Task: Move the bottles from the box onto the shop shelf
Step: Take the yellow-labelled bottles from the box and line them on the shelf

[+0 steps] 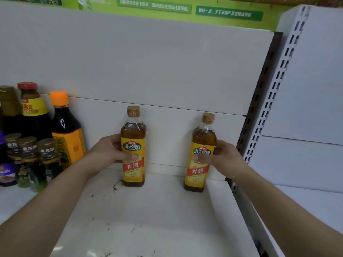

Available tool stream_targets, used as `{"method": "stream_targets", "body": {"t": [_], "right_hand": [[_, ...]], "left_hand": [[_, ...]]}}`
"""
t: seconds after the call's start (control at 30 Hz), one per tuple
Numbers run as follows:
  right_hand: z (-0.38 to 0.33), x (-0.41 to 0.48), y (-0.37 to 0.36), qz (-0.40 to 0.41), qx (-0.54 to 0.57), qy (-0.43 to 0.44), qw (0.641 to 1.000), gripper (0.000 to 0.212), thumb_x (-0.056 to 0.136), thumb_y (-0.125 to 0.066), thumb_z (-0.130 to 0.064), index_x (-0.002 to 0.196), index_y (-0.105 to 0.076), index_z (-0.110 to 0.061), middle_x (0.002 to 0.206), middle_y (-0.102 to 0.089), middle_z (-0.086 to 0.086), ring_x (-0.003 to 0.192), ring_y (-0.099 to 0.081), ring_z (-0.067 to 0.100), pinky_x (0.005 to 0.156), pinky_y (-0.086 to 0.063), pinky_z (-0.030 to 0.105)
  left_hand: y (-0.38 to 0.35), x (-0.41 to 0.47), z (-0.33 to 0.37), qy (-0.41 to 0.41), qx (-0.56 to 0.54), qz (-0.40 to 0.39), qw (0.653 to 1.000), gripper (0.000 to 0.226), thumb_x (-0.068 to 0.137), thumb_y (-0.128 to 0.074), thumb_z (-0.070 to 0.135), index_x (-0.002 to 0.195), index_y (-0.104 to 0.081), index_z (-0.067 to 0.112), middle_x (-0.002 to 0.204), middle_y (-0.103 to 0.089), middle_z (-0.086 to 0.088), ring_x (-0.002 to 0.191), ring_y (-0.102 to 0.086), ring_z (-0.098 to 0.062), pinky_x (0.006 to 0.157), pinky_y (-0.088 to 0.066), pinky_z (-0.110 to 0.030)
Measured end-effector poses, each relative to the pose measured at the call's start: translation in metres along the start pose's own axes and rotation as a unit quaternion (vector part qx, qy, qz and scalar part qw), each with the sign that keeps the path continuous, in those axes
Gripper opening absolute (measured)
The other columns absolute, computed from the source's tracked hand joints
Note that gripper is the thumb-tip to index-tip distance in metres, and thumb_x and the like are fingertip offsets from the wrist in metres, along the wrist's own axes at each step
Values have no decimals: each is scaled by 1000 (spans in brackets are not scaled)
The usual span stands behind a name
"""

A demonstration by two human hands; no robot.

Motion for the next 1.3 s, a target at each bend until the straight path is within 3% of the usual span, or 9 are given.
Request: {"method": "stream_targets", "body": {"t": [0.1, 0.23, 0.33, 0.47, 0.63, 0.77, 1.0, 1.3], "right_hand": [[-1, -4, 0, 11, 5, 8, 1000, 47, 73, -92, -27, 114, -70, -24, 98, -78, -10, 82, -74, 1, 68, -55, 16], [1, -8, 0, 23, 9, 12, 1000, 46, 74, -92, -29, 114, -70, -23, 98, -78, -8, 77, -72, 0, 58, -49, 13], [0, -11, 1, 28, 18, 10, 999, 48, 74, -91, -30, 116, -69, -23, 100, -78, -8, 85, -74, 5, 69, -55, 24], [-1, -16, 3, 31, 35, 2, 999, 50, 74, -91, -30, 118, -67, -24, 104, -78, -7, 93, -75, 12, 87, -61, 39], [-7, -23, 7, 26, 25, 10, 999, 51, 75, -90, -33, 119, -67, -24, 105, -78, -6, 95, -75, 14, 88, -61, 43], [-8, -29, 13, 26, 18, 13, 999, 50, 76, -90, -34, 119, -67, -22, 105, -78, -5, 95, -76, 16, 89, -62, 46], [-10, -42, 32, 23, 8, 20, 1000, 50, 76, -89, -37, 118, -66, -24, 101, -77, -9, 90, -75, 11, 82, -62, 36], [-1, -62, 69, -7, 36, 30, 999, 48, 75, -90, -33, 116, -68, -23, 103, -79, -6, 92, -77, 13, 90, -62, 44]], "left_hand": [[0, 0, 0, 0, -3, 18, 1000, 64, 56, -89, 22, 117, -69, 23, 105, -78, 4, 99, -73, -20, 89, -60, -43], [-5, -4, 10, -23, -47, 27, 998, 59, 59, -91, 16, 114, -70, 16, 100, -80, 0, 89, -77, -18, 68, -63, -29], [-10, -6, 19, -34, -55, 34, 997, 45, 70, -87, 8, 110, -70, 17, 95, -80, 5, 82, -77, -13, 60, -61, -24], [-16, -8, 27, -38, -46, 32, 998, 42, 72, -87, 9, 109, -70, 20, 93, -79, 8, 81, -77, -11, 58, -60, -23], [-24, -13, 30, -42, -44, 23, 998, 45, 70, -88, 11, 110, -69, 19, 93, -79, 7, 81, -77, -11, 58, -59, -22], [-35, -20, 37, -48, -48, 15, 998, 54, 56, -88, 27, 107, -69, 23, 91, -79, 12, 80, -76, -8, 57, -59, -21], [-55, -30, 46, -38, -40, 17, 998, 48, 67, -89, 16, 110, -69, 21, 93, -79, 10, 80, -77, -9, 58, -59, -23], [-98, -59, 67, -32, -20, 32, 999, 56, 61, -89, 21, 114, -69, 20, 98, -80, 5, 86, -77, -13, 68, -61, -30]]}}
Point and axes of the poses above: each hand's wrist, its own x-axis towards the middle knuckle, its own y-axis out of the back of the hand, z = x × y, the point moved 7 cm from there along x, towards the middle knuckle
